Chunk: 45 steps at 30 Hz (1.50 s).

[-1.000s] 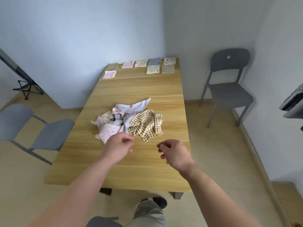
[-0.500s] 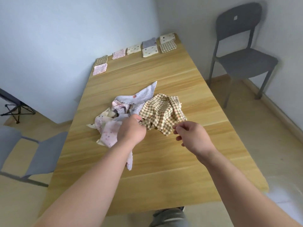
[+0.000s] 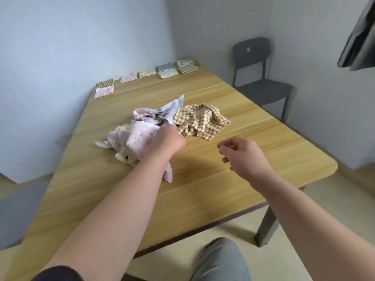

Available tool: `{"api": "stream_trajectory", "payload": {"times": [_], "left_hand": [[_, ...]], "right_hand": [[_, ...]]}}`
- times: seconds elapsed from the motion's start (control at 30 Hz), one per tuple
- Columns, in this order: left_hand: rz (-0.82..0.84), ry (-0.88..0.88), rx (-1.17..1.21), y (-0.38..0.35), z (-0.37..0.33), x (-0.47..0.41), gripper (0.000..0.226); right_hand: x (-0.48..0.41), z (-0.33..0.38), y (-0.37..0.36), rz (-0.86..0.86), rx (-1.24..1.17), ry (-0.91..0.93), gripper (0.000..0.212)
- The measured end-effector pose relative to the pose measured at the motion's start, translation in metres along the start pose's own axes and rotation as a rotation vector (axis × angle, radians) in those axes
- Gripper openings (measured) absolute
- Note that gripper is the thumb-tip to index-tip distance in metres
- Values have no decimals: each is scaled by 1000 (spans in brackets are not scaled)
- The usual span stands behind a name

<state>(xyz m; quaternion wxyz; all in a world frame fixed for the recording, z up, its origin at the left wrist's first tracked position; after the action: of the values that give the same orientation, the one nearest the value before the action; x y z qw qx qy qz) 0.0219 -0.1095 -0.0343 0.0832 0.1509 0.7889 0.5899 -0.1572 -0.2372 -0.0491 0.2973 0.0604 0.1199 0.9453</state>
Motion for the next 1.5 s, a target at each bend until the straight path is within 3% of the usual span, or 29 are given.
{"api": "stream_trajectory", "payload": {"times": [0.07, 0.33, 0.6, 0.7, 0.83, 1.03, 1.13, 1.23, 1.5], "left_hand": [[14, -13, 109, 8, 4, 4, 38], [17, -96, 742, 40, 28, 6, 83], [-161, -333, 1036, 108, 9, 27, 79], [-215, -423, 1008, 122, 4, 39, 76], [-268, -457, 926, 132, 4, 53, 67], [-296, -550, 766, 134, -3, 63, 53], [-294, -605, 719, 129, -6, 67, 51], [-346, -626, 666, 125, -6, 72, 45], [-450, -621, 490, 100, -13, 76, 36]], "right_hand": [[17, 3, 0, -16, 34, -15, 14], [49, 20, -13, 3, 138, -10, 15], [30, 37, -27, 0, 115, 76, 14], [21, 55, -28, -66, 77, 167, 19], [15, 86, -22, -182, 46, 334, 46], [8, 114, -26, -106, -36, 428, 70], [9, 123, -25, -132, -100, 430, 59], [10, 131, -17, -234, -73, 503, 16], [9, 140, 4, -241, -95, 489, 7]]}}
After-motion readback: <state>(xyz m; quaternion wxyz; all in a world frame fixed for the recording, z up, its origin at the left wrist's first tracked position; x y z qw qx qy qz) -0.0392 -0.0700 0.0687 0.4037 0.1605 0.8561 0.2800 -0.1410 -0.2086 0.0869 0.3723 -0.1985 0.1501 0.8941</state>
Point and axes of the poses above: each hand's wrist, its own x-axis away from the middle knuckle, its own y-axis out of the back of the hand, z = x × y, the point moved 4 cm from there along -x, towards the middle knuckle, and after that the axes turned 7 degrees about -x, right-handed, at the moved point
